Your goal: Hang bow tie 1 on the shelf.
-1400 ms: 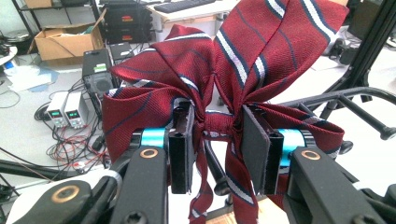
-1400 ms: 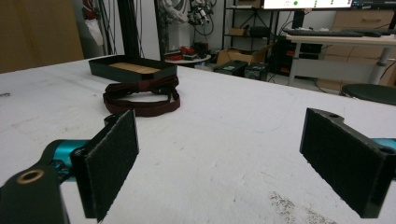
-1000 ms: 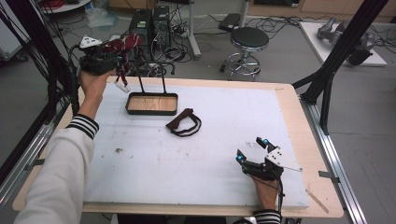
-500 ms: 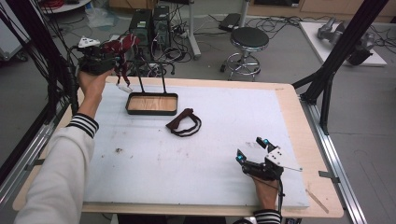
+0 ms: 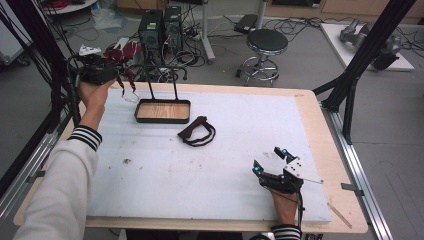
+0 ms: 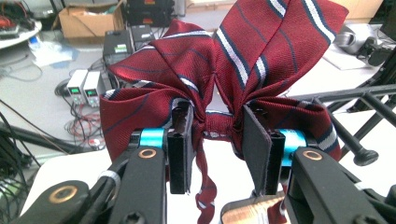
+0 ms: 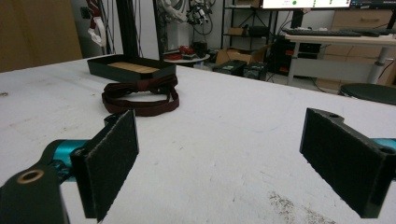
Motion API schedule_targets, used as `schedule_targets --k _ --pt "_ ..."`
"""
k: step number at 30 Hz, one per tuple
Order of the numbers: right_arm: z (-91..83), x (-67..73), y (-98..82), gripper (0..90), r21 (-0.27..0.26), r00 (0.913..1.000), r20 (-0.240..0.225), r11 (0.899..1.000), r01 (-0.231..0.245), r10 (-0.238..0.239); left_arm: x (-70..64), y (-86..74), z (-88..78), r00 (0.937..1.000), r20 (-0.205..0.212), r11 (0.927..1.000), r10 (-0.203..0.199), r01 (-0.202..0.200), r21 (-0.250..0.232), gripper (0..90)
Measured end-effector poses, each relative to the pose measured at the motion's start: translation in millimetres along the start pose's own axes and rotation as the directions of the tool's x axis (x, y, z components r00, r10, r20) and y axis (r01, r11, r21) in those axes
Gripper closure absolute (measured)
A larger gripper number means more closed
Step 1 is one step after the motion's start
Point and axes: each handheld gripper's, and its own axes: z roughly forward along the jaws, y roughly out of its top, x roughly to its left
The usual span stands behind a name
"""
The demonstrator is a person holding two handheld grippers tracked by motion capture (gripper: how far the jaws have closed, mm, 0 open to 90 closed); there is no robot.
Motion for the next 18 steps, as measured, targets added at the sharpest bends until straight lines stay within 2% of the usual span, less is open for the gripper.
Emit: schedule_targets --k 4,8,9,10,13,18 --pt "0.0 0.0 0.0 10.8 0.000 1.0000 0.001 1.000 0.001 -0.001 1.6 -1.4 0.8 0.9999 0.004 0.9999 -0.014 0.014 0.005 63.8" --pt "0.1 -0.2 0.1 10.9 -0.002 1.0000 0.002 1.000 0.004 -0.004 2.4 -1.9 1.2 0.9999 -0.001 0.9999 -0.011 0.011 0.007 63.8" --pt "0.0 0.0 0.0 10.9 0.000 1.0000 0.001 1.000 0.002 -0.002 2.4 -1.9 1.2 0.9999 -0.001 0.9999 -0.011 0.011 0.007 61.4" --pt "0.0 0.0 0.0 10.9 0.000 1.0000 0.001 1.000 0.001 -0.001 3.3 -2.5 1.1 0.9994 0.004 0.9993 -0.036 0.036 0.006 58.7" --pt "0.1 -0.2 0.0 10.9 -0.001 1.0000 0.001 1.000 0.003 -0.003 3.2 -2.7 0.3 0.9995 -0.003 0.9995 -0.033 0.033 0.002 52.1" --pt "0.2 -0.2 0.0 10.9 -0.002 1.0000 0.001 1.000 0.009 -0.009 4.7 -3.2 -5.6 0.9990 0.030 0.9989 -0.032 0.033 -0.032 43.4"
